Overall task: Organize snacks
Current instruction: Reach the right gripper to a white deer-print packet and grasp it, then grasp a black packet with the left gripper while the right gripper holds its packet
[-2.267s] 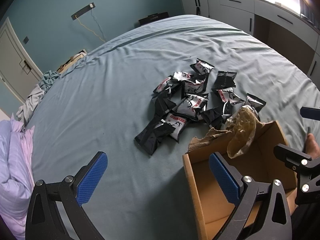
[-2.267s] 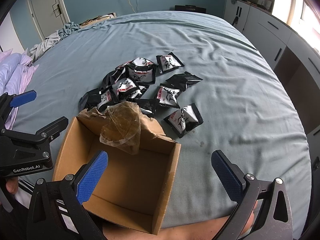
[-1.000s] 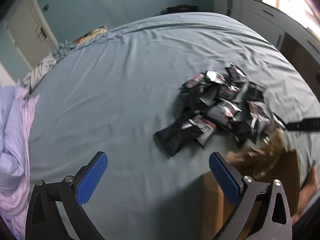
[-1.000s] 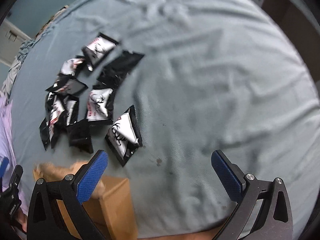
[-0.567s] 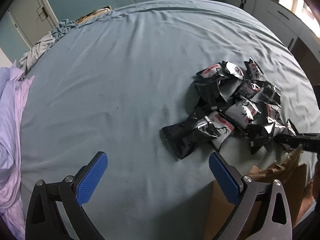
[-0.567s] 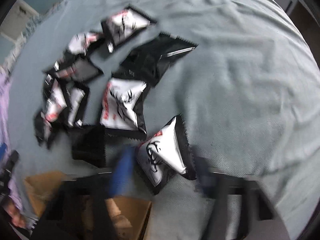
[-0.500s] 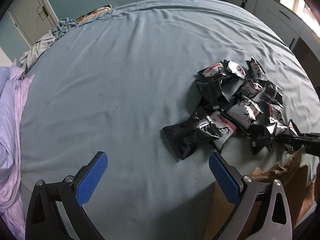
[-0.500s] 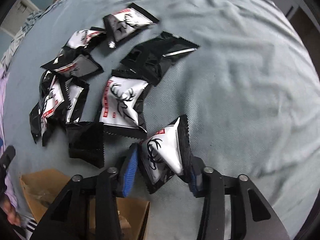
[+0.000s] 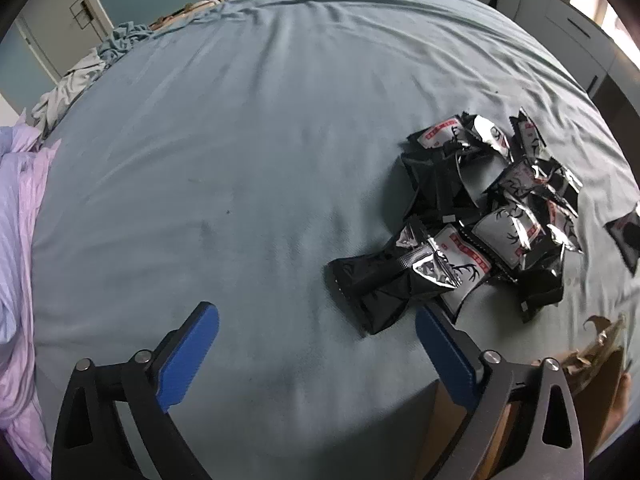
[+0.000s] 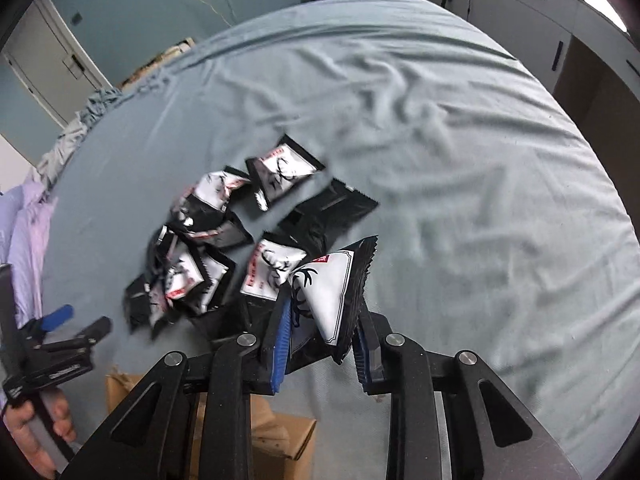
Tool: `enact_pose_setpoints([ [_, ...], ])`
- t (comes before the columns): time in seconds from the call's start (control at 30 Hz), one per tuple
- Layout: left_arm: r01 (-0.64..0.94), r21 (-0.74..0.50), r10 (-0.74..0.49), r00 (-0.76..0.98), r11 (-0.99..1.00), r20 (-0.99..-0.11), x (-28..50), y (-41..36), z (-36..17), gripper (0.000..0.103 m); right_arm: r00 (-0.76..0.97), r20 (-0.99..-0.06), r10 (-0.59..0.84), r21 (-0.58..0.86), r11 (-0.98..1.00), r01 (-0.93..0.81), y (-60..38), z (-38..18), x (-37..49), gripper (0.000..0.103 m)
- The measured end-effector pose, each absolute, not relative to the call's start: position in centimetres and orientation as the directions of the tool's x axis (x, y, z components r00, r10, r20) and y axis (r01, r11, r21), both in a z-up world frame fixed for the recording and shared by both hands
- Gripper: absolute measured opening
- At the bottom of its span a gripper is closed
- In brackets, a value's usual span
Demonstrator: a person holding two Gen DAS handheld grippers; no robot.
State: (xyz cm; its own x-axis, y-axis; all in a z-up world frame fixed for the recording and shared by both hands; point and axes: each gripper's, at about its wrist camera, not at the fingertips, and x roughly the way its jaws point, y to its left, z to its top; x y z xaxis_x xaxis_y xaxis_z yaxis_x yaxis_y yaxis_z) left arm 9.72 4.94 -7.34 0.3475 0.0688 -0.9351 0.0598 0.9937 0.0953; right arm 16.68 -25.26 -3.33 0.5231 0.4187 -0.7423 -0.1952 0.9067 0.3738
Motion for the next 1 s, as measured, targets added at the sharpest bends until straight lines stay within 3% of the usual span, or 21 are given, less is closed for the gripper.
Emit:
enact_pose_setpoints([
  [0.47,0.066,0.073,0.051,0.289,0.995,-0.956,14.8,3.5,-11.1,0.098,0.51,-0.742,0.435,0.408,0.897,-0.171,-25.9,-4.1,17.7,0.025],
  [0.5,0.06,0.056,0.036,0.288,0.997,-0.957,15.0,3.4,-11.4,0.092,0.509,-0.744,0.432,0.405,0.898,-0.169,-25.8,-4.1,17.8,0.025],
  [0.53,0.056,0.031,0.014,0.274,0.998,-0.962,15.1,3.4,-11.6,0.079,0.51,-0.746,0.429,0.402,0.9,-0.168,-25.7,-4.1,17.9,0.025],
  [0.6,0.05,0.027,0.012,0.271,0.998,-0.962,15.0,3.2,-11.4,0.071,0.515,-0.749,0.416,0.388,0.906,-0.168,-25.4,-4.0,18.0,0.025],
  [0.7,0.063,0.052,0.032,0.276,0.997,-0.961,14.6,2.9,-11.2,0.049,0.534,-0.756,0.38,0.342,0.924,-0.173,-24.8,-3.9,17.7,0.025],
  [0.87,-0.001,0.134,0.127,0.317,0.991,-0.94,13.0,3.2,-10.1,0.043,0.566,-0.761,0.318,0.272,0.948,-0.166,-24.0,-4.6,17.0,0.025],
  [1.0,-0.068,0.096,0.116,0.418,0.993,-0.901,10.6,4.7,-6.3,0.042,0.591,-0.768,0.246,0.215,0.969,-0.124,-24.4,-5.3,16.2,0.025],
])
